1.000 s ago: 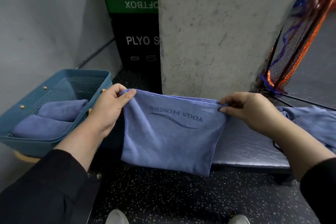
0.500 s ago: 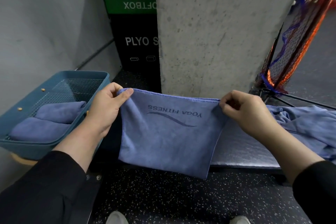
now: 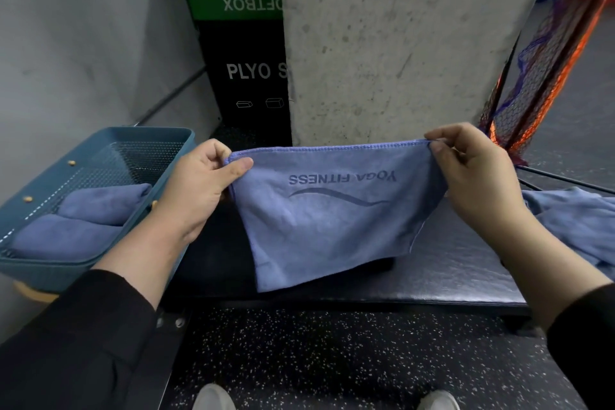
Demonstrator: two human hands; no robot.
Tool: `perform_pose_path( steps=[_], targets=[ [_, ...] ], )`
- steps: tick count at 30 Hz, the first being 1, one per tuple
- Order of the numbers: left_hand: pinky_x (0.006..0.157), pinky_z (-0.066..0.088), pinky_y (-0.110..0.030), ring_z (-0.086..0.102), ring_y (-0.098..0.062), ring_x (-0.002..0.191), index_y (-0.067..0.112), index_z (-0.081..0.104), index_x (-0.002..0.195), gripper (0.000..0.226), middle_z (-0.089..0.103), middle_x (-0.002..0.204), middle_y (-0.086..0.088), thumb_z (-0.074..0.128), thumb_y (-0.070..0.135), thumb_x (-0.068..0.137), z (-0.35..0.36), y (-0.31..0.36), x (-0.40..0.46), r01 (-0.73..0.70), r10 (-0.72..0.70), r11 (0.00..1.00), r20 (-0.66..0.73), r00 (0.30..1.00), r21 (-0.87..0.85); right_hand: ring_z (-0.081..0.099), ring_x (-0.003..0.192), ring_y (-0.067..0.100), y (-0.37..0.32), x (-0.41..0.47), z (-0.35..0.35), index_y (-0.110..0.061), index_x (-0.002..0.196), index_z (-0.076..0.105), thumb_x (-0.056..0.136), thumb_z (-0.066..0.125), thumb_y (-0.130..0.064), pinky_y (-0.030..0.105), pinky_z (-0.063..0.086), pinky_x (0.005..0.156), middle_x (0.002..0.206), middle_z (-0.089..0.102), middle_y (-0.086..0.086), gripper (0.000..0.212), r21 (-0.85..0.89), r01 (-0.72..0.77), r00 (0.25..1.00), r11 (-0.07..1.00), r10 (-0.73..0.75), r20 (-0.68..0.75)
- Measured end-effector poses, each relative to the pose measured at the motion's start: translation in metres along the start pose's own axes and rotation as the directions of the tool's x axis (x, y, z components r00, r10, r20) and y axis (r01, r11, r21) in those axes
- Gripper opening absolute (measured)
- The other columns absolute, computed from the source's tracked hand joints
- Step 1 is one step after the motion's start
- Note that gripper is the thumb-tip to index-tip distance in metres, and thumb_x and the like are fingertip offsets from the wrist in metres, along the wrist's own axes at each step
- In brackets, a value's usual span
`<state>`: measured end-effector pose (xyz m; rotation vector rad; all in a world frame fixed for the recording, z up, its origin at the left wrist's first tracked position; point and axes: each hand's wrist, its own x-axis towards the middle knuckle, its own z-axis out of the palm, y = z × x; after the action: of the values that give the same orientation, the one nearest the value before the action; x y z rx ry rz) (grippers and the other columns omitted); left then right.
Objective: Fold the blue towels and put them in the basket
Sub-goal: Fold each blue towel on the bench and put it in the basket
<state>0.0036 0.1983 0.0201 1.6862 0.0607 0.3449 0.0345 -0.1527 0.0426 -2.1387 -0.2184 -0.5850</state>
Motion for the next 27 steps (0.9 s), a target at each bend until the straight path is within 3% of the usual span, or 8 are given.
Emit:
perform_pose_path(
  steps=[4,9,14,16,19,23,25,27],
  targets=[
    [0.066,0.054,-0.026,0.065,-0.010,0.071,0.017,0.065,0.089,0.008,0.072,0.076,0.001,0.066,0.011,0.095,0.005,0.009,-0.005,0.043,-0.042,0.999,0.040,0.998,-0.019,0.058,0.075,0.003,0.002,0.001,-0.009,-0.032,0.098,0.064,0.097,0.060,-0.021,0.013,0.041,0.071,0.083,0.066,-0.019,0.012,0.026,0.002,1.000,1.000,-0.001,-0.021],
    [0.063,0.054,-0.026,0.065,-0.011,0.073,0.015,0.067,0.087,0.015,0.069,0.080,-0.002,0.059,0.020,0.099,0.005,0.021,-0.013,0.073,-0.066,0.994,0.081,0.995,-0.086,0.056,0.065,-0.001,-0.004,-0.002,-0.018,-0.027,0.095,0.068,0.097,0.062,-0.019,0.012,0.045,0.058,0.084,0.069,-0.011,0.010,0.199,-0.052,0.999,0.979,0.053,0.001],
    [0.071,0.056,-0.023,0.067,-0.014,0.081,0.004,0.066,0.103,0.021,0.071,0.091,-0.008,0.057,0.023,0.098,0.001,0.024,-0.012,0.192,-0.146,0.963,0.235,0.961,-0.189,0.059,0.074,0.002,0.003,-0.002,-0.018,-0.024,0.090,0.071,0.094,0.067,-0.017,0.023,0.047,0.077,0.082,0.072,-0.010,0.008,0.299,-0.137,0.990,0.944,0.119,0.077],
    [0.066,0.055,-0.023,0.067,-0.013,0.078,0.005,0.067,0.103,0.021,0.071,0.089,-0.007,0.057,0.023,0.099,0.002,0.016,-0.010,0.215,-0.182,0.968,0.227,0.957,-0.130,0.059,0.074,0.001,0.009,0.000,-0.013,-0.022,0.091,0.071,0.093,0.068,-0.017,0.024,0.047,0.078,0.081,0.072,-0.011,0.007,0.303,-0.156,0.987,0.940,0.140,0.074],
    [0.052,0.051,-0.025,0.059,-0.010,0.065,0.012,0.069,0.091,0.015,0.067,0.077,-0.001,0.060,0.019,0.100,0.006,-0.007,0.003,0.087,-0.101,0.985,0.091,0.991,0.148,0.060,0.072,-0.001,0.021,0.005,0.002,-0.021,0.092,0.070,0.094,0.067,-0.016,0.016,0.046,0.073,0.083,0.071,-0.009,0.006,0.303,-0.168,0.986,0.938,0.159,0.056],
    [0.051,0.051,-0.033,0.057,-0.019,0.056,0.016,0.069,0.087,0.017,0.065,0.069,-0.008,0.060,0.017,0.100,0.019,-0.041,0.038,0.011,-0.036,0.932,0.064,0.997,0.363,0.057,0.066,-0.004,0.049,0.024,0.039,-0.019,0.092,0.070,0.094,0.066,-0.016,0.009,0.044,0.063,0.081,0.069,-0.009,0.005,0.157,-0.202,0.979,0.967,0.199,0.037],
    [0.057,0.055,-0.035,0.062,-0.021,0.063,0.019,0.071,0.092,0.014,0.066,0.076,-0.010,0.059,0.015,0.100,0.026,-0.057,0.061,0.029,-0.037,0.932,0.015,0.999,0.362,0.058,0.068,0.006,0.069,0.038,0.061,-0.022,0.092,0.069,0.093,0.066,-0.019,0.022,0.048,0.066,0.083,0.070,-0.005,0.005,0.090,-0.237,0.971,0.967,0.236,0.030],
    [0.081,0.059,-0.041,0.068,-0.025,0.090,0.018,0.067,0.122,0.023,0.069,0.100,-0.008,0.059,0.017,0.100,0.035,-0.075,0.080,0.091,-0.080,0.920,-0.043,0.996,0.381,0.063,0.082,0.013,0.089,0.048,0.080,-0.021,0.108,0.069,0.094,0.066,-0.024,0.032,0.052,0.078,0.104,0.073,0.003,0.015,0.026,-0.286,0.956,0.958,0.283,0.076]
  ],
)
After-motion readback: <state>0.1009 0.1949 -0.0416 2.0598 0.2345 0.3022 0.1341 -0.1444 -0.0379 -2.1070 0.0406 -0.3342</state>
